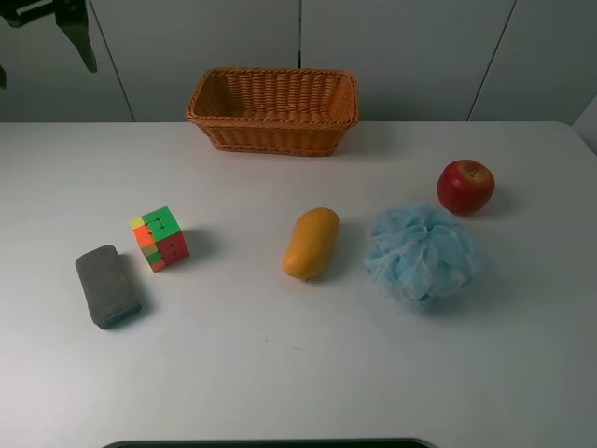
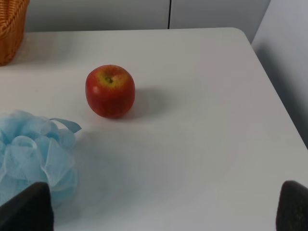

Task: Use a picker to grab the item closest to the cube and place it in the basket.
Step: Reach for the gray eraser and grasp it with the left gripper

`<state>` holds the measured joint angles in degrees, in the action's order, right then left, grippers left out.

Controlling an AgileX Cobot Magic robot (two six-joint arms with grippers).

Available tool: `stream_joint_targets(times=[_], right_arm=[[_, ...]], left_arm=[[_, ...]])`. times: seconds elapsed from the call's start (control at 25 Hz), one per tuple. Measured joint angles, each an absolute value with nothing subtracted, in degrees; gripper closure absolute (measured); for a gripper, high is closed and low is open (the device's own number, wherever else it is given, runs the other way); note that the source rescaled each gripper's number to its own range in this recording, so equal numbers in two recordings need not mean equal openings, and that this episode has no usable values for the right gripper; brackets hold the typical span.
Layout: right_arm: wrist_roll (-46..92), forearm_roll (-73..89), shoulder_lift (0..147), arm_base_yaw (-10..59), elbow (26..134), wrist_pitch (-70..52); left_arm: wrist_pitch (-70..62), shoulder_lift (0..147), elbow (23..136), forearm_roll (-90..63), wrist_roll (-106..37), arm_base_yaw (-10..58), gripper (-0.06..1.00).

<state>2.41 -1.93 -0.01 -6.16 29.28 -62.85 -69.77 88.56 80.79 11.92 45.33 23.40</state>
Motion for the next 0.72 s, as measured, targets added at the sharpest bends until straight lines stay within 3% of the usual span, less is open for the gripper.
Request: stream_joint_targets(times=[0.24, 0.72], right_arm=[[2.4, -1.9, 0.0, -6.2, 29.3, -62.9], [2.4, -1.9, 0.0, -6.2, 29.3, -62.9]], left_arm=[[-68.7, 88.6, 67.4, 8.0, 48.6, 25.7, -0.01], [-47.5, 88.7, 43.6, -1.2, 49.2, 26.2, -0.01]])
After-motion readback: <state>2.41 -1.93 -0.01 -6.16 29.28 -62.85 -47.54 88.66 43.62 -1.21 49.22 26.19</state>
